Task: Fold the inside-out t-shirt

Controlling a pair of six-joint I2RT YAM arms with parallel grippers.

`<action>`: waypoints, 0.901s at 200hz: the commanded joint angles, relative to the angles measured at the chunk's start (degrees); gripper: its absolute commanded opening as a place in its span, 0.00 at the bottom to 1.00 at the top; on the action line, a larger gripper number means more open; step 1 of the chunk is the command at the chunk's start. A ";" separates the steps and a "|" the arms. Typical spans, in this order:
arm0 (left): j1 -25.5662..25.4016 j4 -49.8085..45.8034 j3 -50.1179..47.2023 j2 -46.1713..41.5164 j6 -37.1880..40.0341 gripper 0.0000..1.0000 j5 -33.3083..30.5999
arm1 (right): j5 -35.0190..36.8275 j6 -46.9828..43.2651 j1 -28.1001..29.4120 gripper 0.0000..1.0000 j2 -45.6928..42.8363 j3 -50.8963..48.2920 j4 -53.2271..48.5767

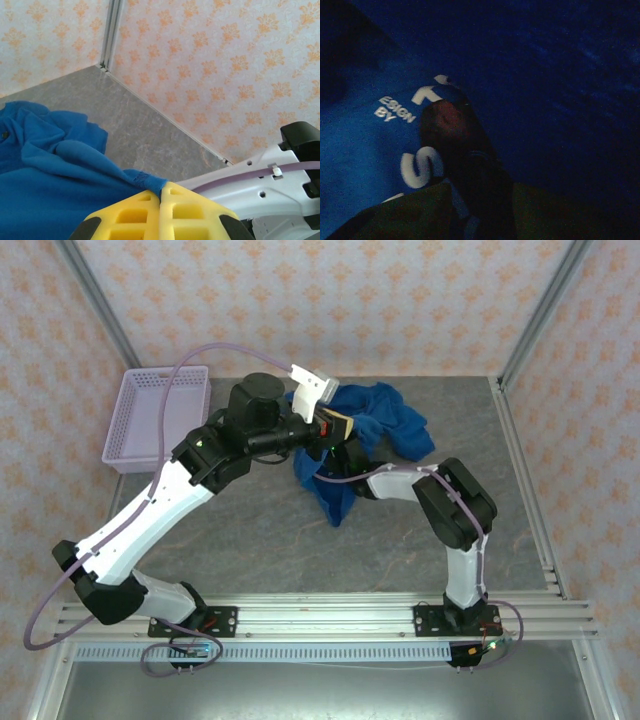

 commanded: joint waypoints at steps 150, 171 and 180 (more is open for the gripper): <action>-0.41 6.06 -2.83 -9.83 1.91 0.00 3.62 | 5.56 -9.72 -4.66 0.78 11.93 22.94 -22.44; -0.41 6.10 -2.53 -10.64 1.98 0.00 3.81 | 5.38 -10.48 -5.18 0.81 12.91 24.89 -24.34; -0.41 5.71 -2.26 -11.06 2.38 0.00 3.57 | 5.48 -10.76 -5.28 0.82 13.39 26.09 -26.01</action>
